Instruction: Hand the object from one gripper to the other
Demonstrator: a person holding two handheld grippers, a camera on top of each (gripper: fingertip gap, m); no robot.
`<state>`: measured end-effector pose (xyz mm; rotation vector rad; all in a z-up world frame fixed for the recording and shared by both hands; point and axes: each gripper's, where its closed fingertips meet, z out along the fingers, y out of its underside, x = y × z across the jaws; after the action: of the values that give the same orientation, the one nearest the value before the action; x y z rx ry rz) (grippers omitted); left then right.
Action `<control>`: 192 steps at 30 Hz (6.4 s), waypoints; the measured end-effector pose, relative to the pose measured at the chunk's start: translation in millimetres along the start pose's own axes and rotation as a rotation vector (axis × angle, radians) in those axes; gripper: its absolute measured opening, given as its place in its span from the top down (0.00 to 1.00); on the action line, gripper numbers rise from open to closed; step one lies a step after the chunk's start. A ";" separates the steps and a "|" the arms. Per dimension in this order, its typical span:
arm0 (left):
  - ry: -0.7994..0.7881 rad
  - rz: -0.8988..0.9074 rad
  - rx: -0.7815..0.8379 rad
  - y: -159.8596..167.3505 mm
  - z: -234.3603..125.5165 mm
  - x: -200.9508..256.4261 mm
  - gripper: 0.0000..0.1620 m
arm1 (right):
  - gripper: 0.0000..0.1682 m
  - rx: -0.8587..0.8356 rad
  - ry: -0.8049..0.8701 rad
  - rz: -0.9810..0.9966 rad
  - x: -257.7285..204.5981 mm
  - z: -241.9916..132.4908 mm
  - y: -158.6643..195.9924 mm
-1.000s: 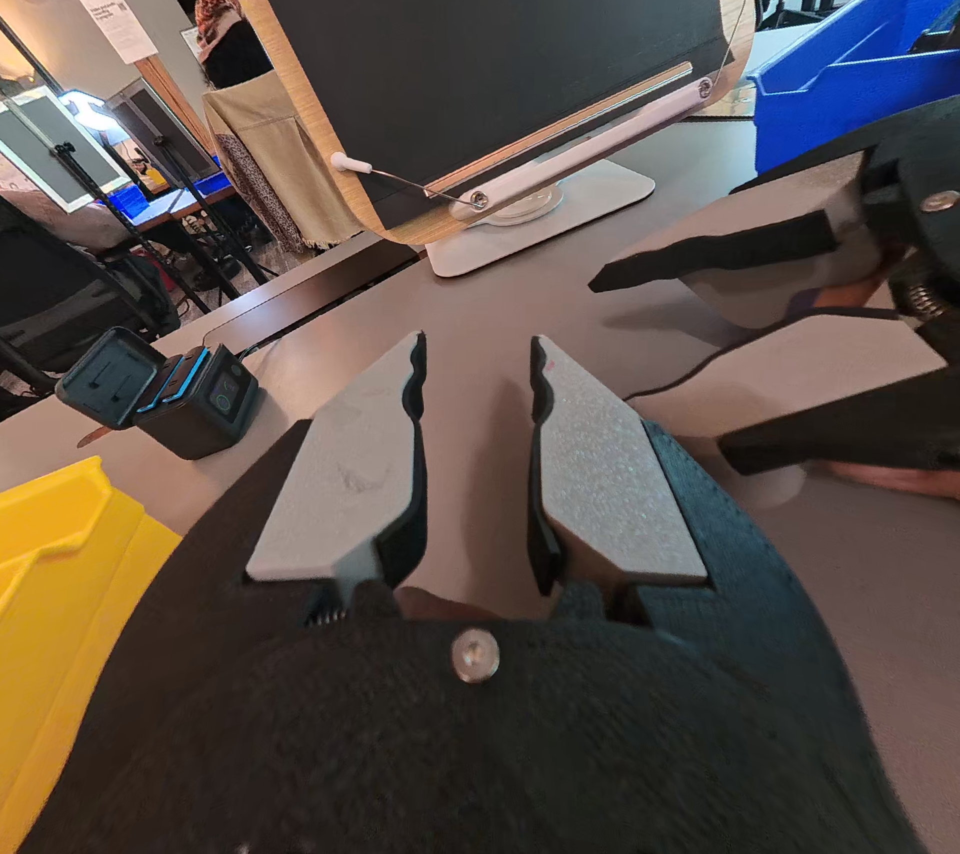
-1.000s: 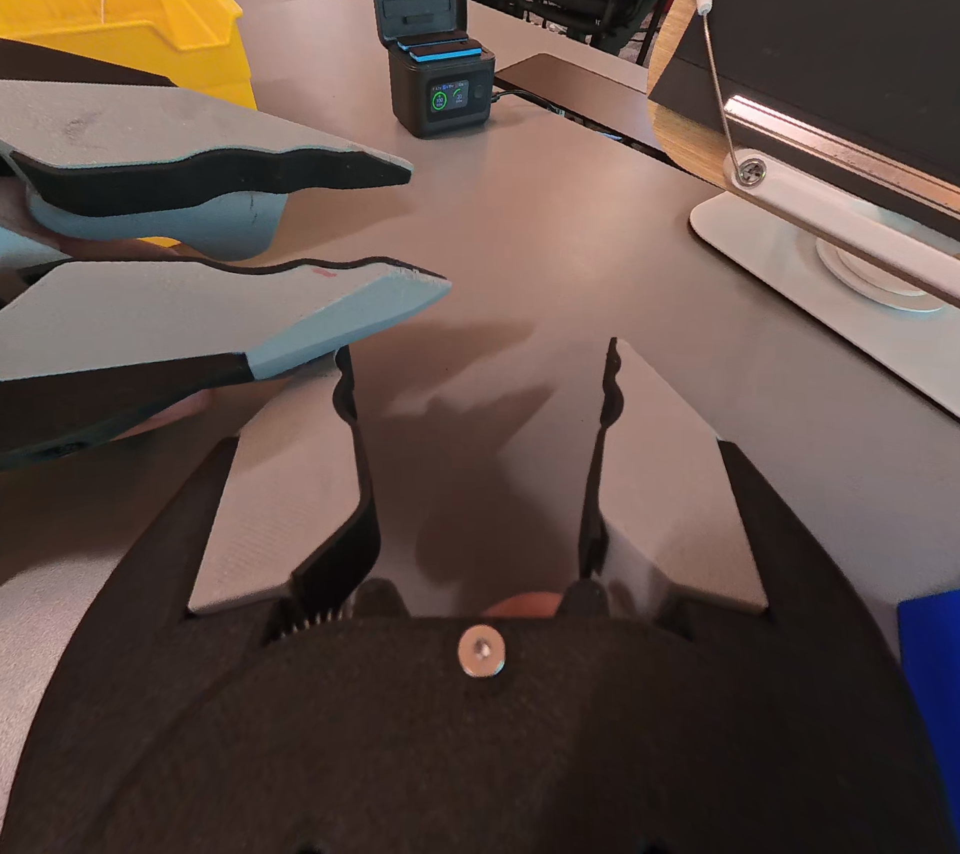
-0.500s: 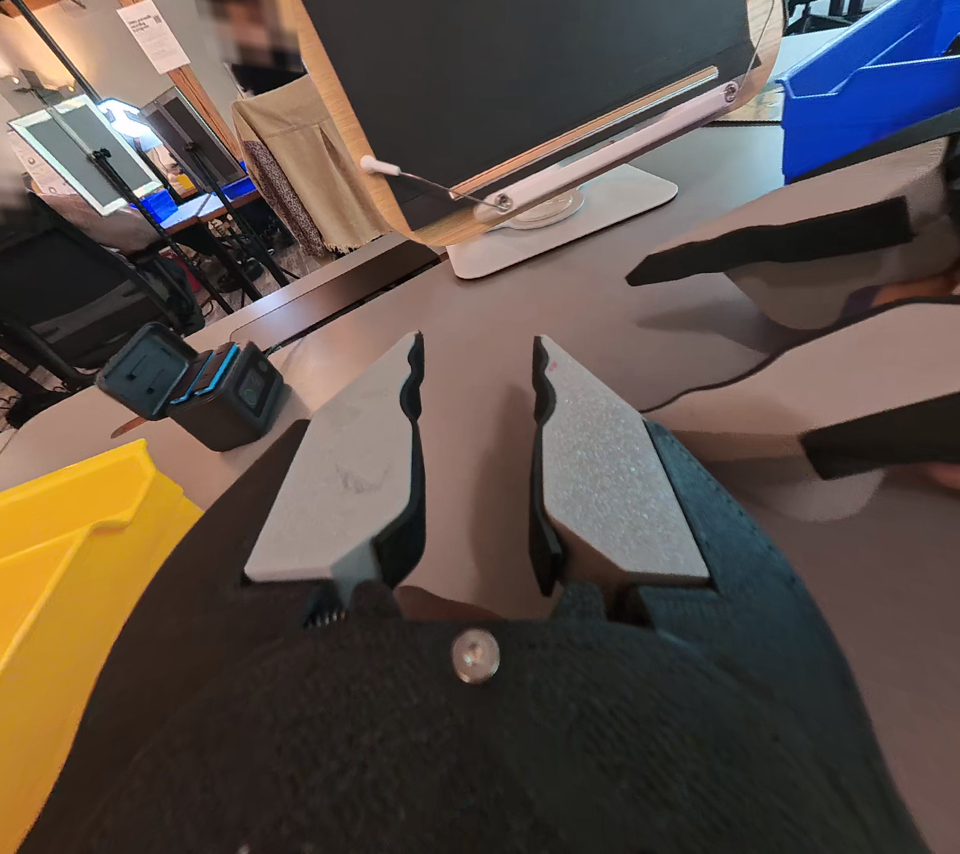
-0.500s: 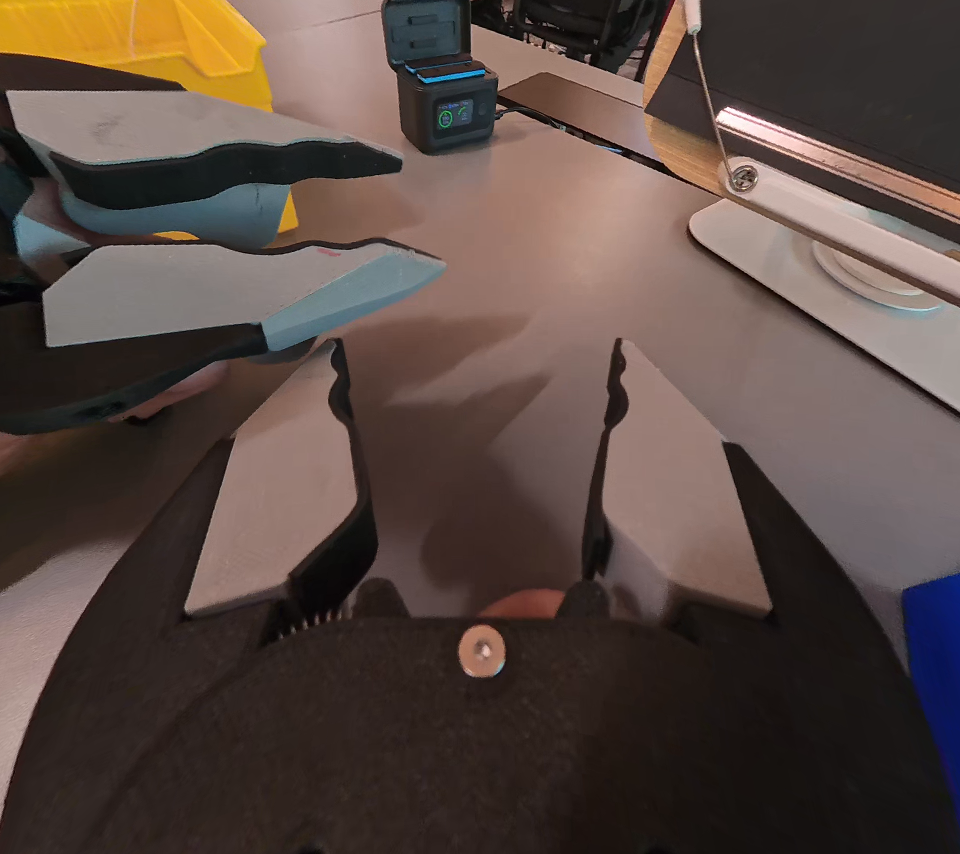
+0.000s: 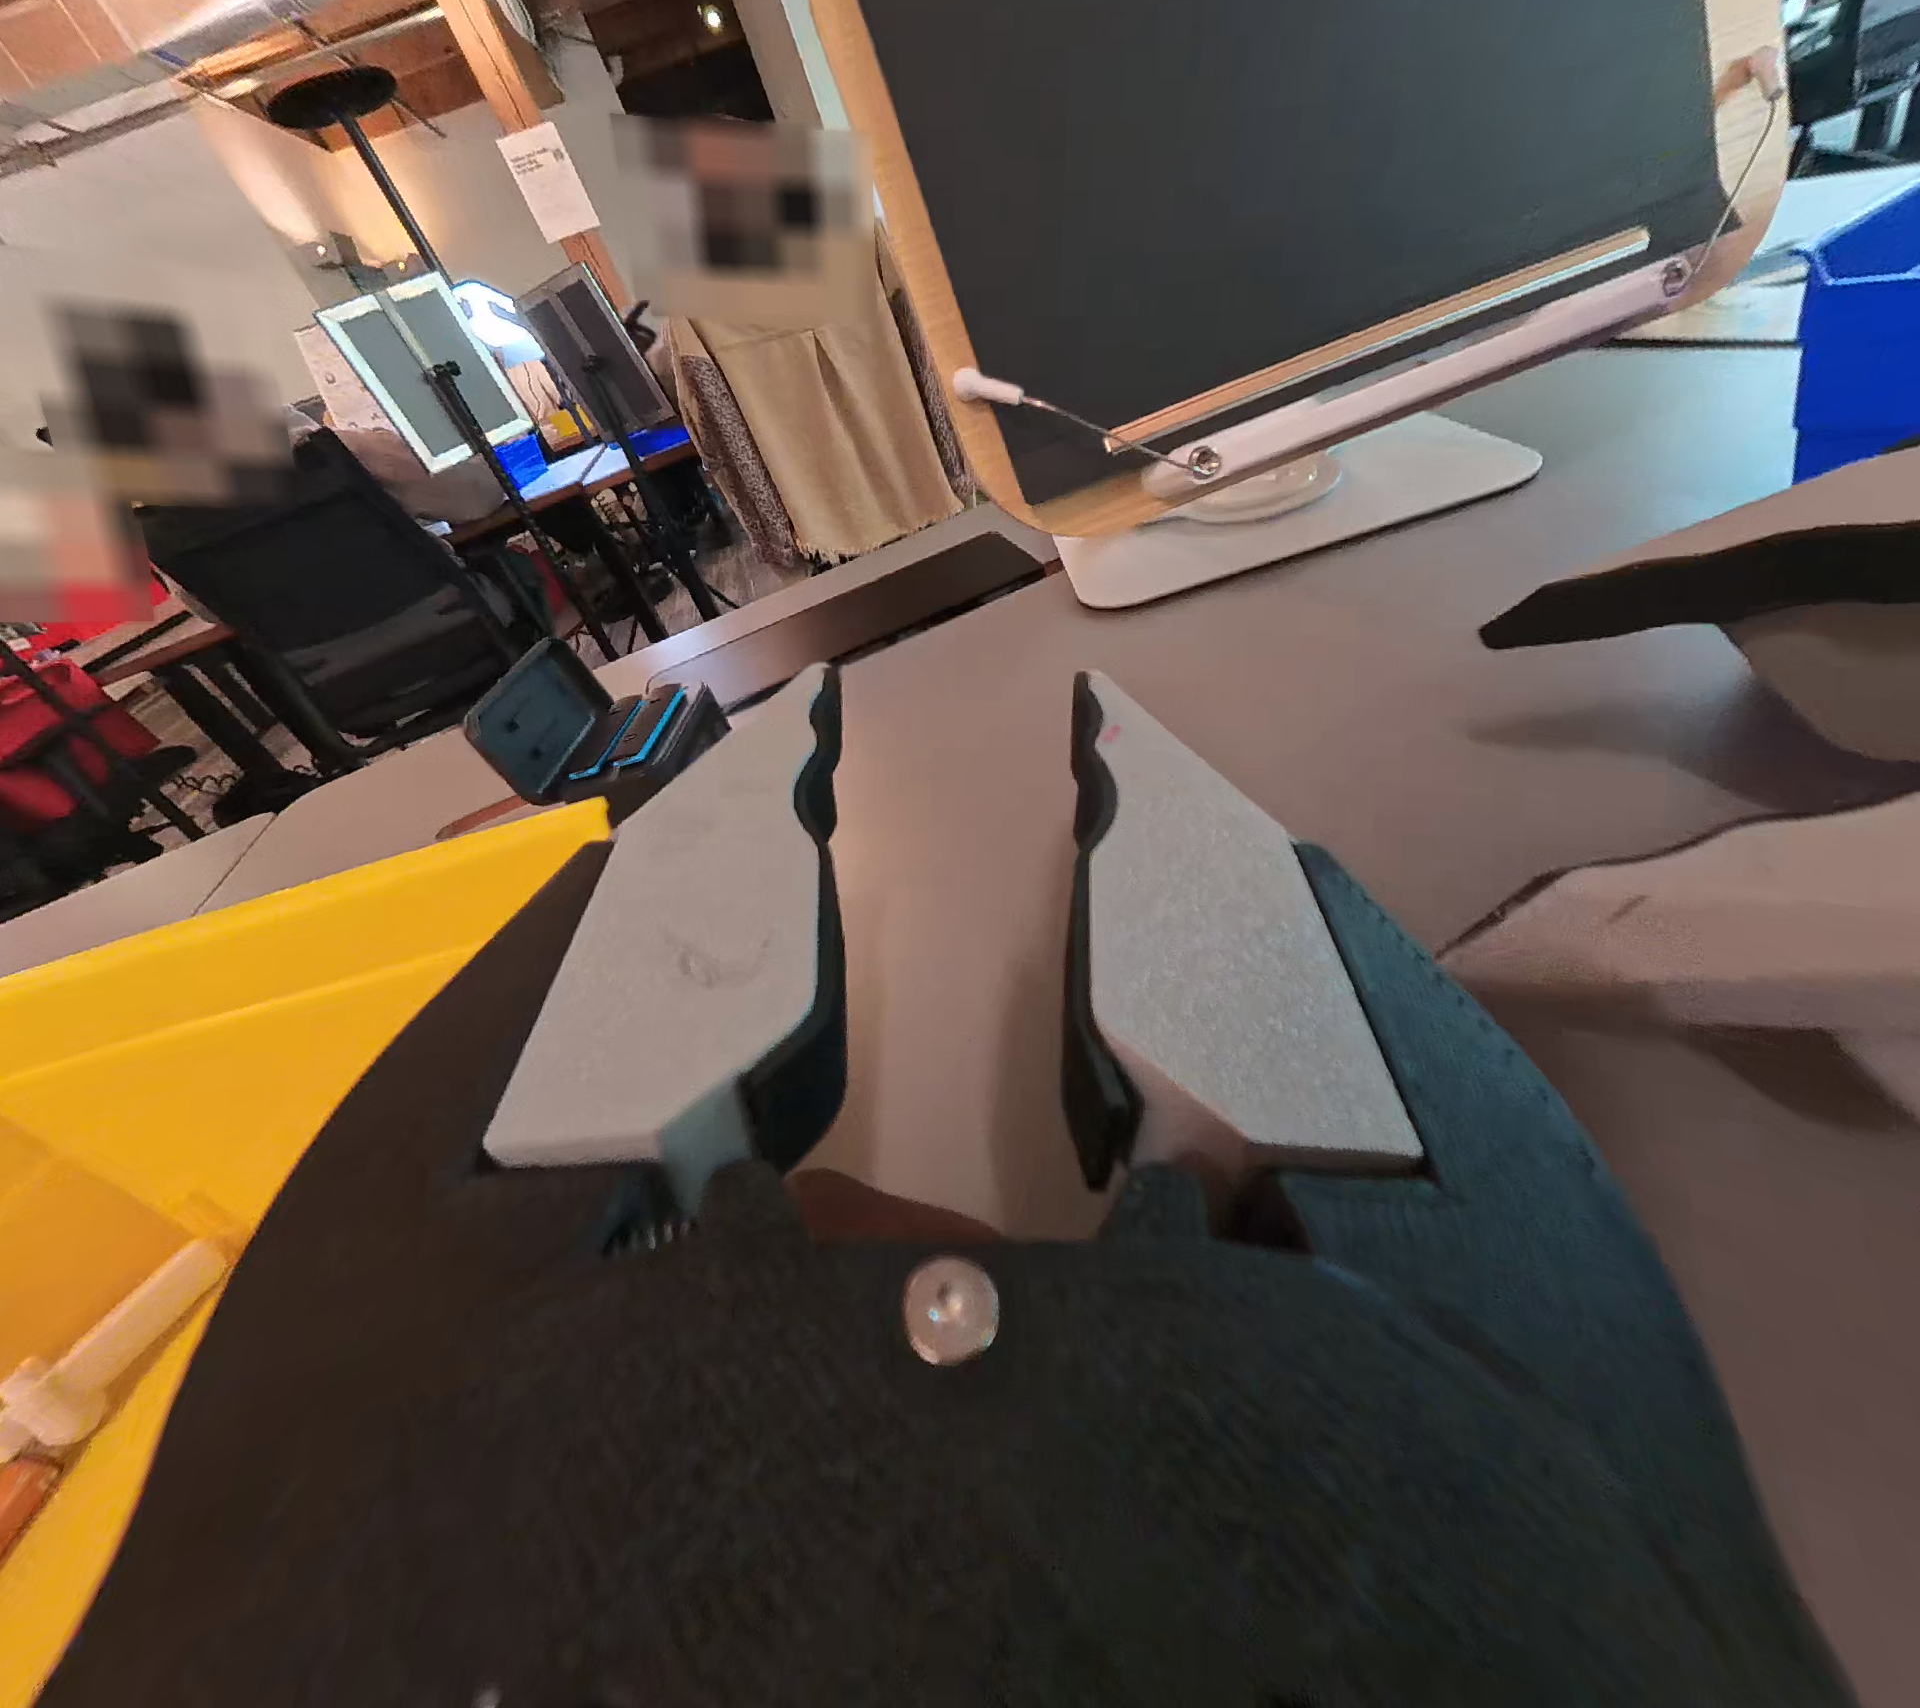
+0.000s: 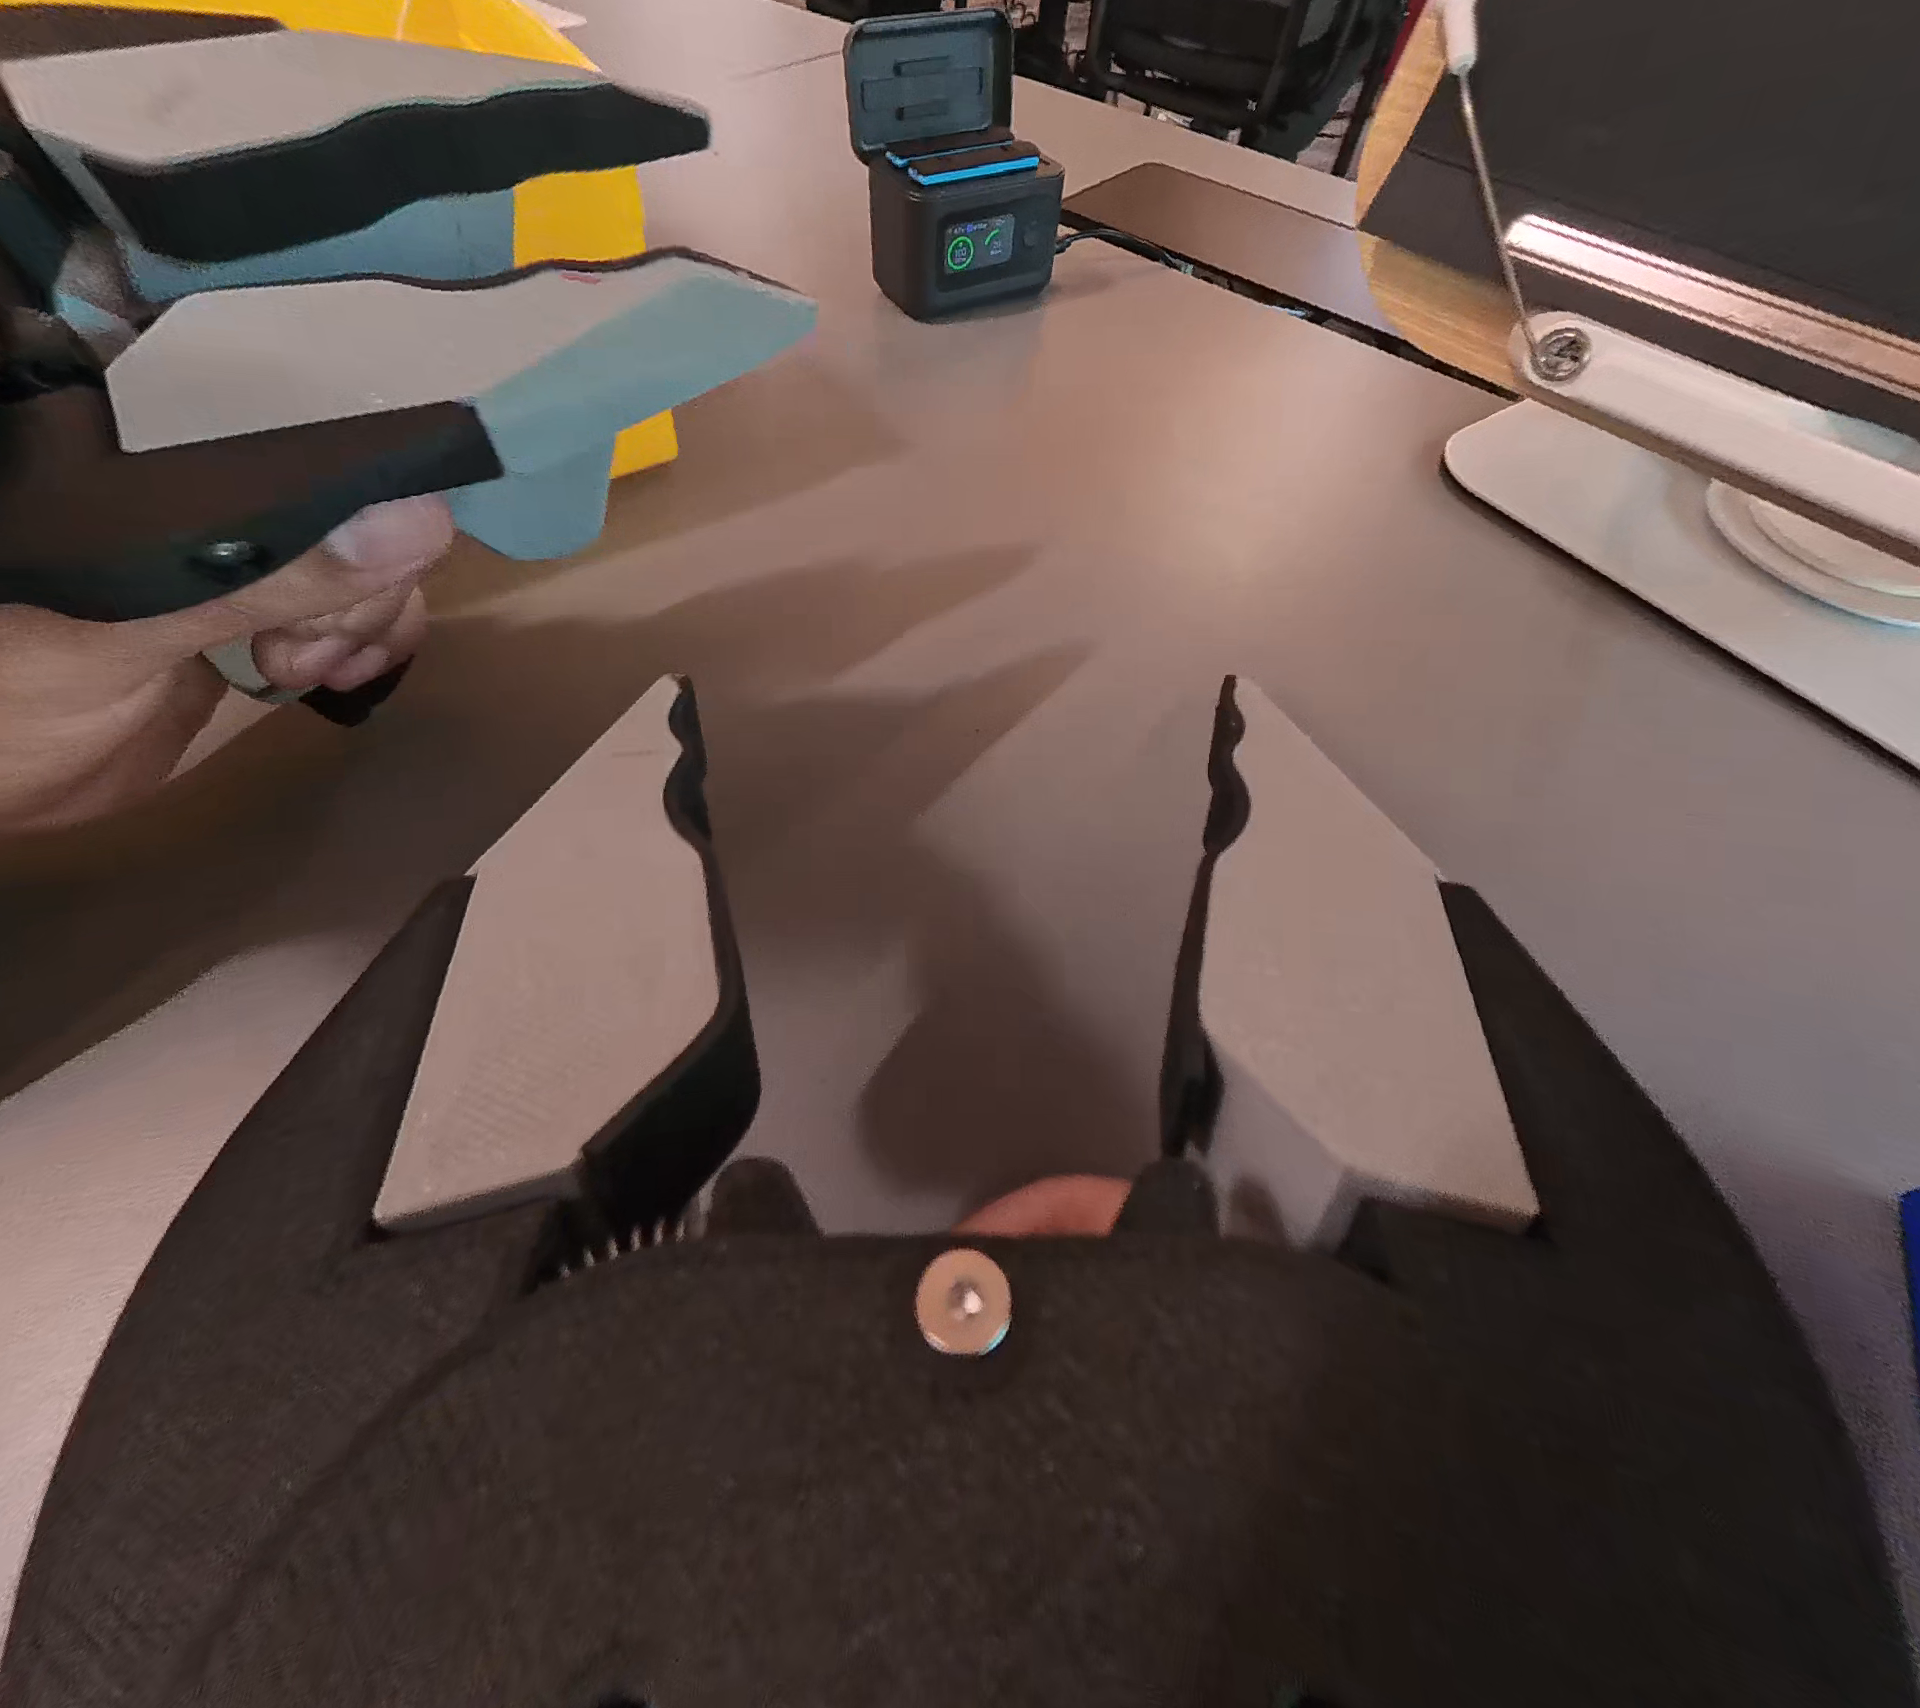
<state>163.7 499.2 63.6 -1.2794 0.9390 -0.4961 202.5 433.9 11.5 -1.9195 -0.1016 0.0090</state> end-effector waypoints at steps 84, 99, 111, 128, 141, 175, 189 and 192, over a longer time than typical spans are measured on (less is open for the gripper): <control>0.009 0.082 -0.100 12.8 -7.6 7.0 0.80 | 0.65 0.108 -0.119 0.036 -15.8 38.7 -30.6; 0.018 0.053 -0.117 17.9 -5.0 6.8 0.81 | 0.66 0.102 -0.111 0.021 -16.7 39.4 -30.2; 0.046 0.024 -0.152 -42.9 -99.2 -11.0 0.77 | 0.65 0.168 -0.131 0.016 -18.8 29.6 -37.3; 0.080 -0.174 -0.564 57.2 -181.6 -56.5 0.97 | 0.65 0.173 -0.115 0.004 -17.0 26.3 -36.5; -0.133 -0.234 -0.354 14.2 -148.5 -129.2 0.83 | 0.63 0.158 -0.134 0.018 -13.0 25.4 -33.1; -0.028 -0.041 -0.960 105.8 -85.1 -190.2 0.69 | 0.67 0.115 -0.181 0.054 -15.7 34.0 -30.5; 0.068 0.255 -1.078 142.0 -57.8 -178.4 0.74 | 0.67 0.129 -0.177 0.037 -17.0 31.9 -32.1; 0.085 0.170 -1.118 150.5 -54.3 -169.9 0.74 | 0.67 0.129 -0.180 0.031 -18.5 31.4 -31.9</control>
<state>-1.3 637.2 -26.8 -2.1409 1.4614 0.1789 180.1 472.7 29.8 -1.7882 -0.1882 0.2049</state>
